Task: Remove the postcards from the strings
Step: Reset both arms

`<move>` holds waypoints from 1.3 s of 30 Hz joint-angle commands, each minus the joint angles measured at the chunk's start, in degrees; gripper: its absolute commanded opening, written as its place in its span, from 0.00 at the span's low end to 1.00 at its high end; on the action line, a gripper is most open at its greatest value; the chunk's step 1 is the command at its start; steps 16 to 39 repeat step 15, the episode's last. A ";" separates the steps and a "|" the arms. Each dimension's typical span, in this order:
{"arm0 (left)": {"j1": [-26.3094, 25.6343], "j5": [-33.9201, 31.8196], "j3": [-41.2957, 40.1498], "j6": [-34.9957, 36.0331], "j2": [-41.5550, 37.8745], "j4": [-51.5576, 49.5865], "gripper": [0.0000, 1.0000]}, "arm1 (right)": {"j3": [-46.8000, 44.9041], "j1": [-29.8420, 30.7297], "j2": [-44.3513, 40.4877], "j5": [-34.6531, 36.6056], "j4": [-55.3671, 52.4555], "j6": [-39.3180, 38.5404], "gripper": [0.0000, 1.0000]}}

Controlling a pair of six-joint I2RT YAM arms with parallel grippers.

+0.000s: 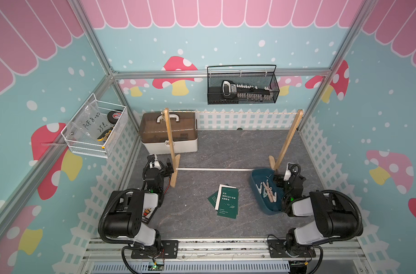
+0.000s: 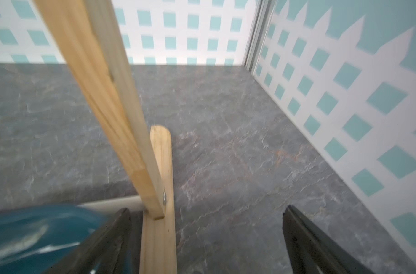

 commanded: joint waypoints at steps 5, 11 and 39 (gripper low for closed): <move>-0.52 0.74 0.84 2.07 0.17 -2.61 0.99 | 8.02 0.00 0.96 -5.63 -6.33 -2.90 0.98; -0.81 0.20 1.33 2.26 0.33 -3.38 0.99 | 8.56 0.00 0.45 -6.37 -8.21 -3.29 0.99; -0.93 -0.01 1.17 2.31 0.18 -3.15 0.99 | 8.48 0.00 0.64 -6.28 -7.87 -3.34 0.99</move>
